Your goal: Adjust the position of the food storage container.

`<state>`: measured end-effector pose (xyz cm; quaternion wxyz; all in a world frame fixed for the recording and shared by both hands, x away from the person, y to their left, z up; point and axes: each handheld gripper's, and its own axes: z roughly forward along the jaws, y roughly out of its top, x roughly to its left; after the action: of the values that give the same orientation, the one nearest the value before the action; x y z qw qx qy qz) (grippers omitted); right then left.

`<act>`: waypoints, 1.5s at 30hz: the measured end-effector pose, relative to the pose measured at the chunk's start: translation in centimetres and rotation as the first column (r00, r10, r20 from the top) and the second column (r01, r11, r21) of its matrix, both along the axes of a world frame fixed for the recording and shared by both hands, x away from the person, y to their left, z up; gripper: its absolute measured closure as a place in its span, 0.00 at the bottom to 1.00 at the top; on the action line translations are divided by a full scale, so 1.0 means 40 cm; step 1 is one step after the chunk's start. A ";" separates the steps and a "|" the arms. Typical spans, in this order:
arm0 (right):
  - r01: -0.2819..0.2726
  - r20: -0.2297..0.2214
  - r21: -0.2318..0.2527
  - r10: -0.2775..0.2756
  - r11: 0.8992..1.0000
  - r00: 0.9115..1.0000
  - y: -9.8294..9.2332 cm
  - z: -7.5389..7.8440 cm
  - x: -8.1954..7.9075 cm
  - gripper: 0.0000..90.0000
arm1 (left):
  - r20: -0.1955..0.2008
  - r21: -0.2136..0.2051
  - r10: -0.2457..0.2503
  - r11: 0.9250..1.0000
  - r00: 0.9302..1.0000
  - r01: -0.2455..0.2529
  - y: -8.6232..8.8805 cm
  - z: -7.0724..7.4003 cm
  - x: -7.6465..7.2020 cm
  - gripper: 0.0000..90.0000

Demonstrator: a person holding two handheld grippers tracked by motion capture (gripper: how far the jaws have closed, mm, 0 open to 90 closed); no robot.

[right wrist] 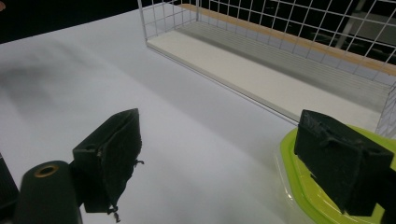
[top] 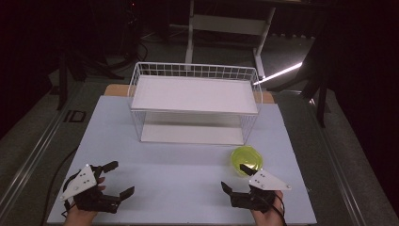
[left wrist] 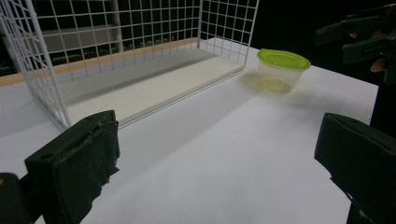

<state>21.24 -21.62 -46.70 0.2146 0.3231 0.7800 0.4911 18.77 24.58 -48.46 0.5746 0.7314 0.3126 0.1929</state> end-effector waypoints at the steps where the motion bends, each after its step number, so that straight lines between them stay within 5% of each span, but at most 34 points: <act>1: -0.003 -0.003 0.005 0.003 1.000 1.000 0.001 0.000 -0.001 0.16 | 0.001 -0.002 -0.001 1.000 1.000 0.001 0.000 0.000 0.000 0.01; 9: -0.017 0.010 0.011 0.016 1.000 1.000 0.007 0.010 -0.013 0.16 | 0.001 -0.014 -0.006 1.000 1.000 0.006 -0.001 0.002 -0.001 0.01; 15: -0.063 0.066 0.017 0.061 0.998 0.996 0.030 0.059 -0.038 0.17 | 0.004 -0.021 -0.005 1.000 1.000 0.005 -0.001 0.002 0.001 0.01; 23: -0.083 0.124 0.005 0.081 0.997 0.989 0.034 0.109 -0.024 0.15 | 0.009 -0.022 -0.015 1.000 1.000 0.015 -0.004 0.002 0.003 0.01; 32: -0.011 0.156 0.023 0.007 1.000 0.988 0.001 0.141 0.030 0.15 | 0.010 -0.021 -0.016 1.000 1.000 0.017 -0.004 0.001 0.005 0.01; 40: 0.069 0.108 0.038 -0.072 0.997 0.991 -0.043 0.132 0.098 0.16 | 0.007 -0.022 -0.021 1.000 1.000 0.021 -0.007 -0.001 0.006 0.01; 45: 0.149 0.090 0.036 -0.152 0.988 0.984 -0.083 0.112 0.135 0.28 | 0.006 -0.026 -0.018 0.999 1.000 0.019 -0.005 -0.001 0.007 0.01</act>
<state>26.62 -24.95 -42.21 0.2823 0.3609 0.7353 0.4993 19.04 24.37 -48.49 0.5867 0.7262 0.3064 0.1858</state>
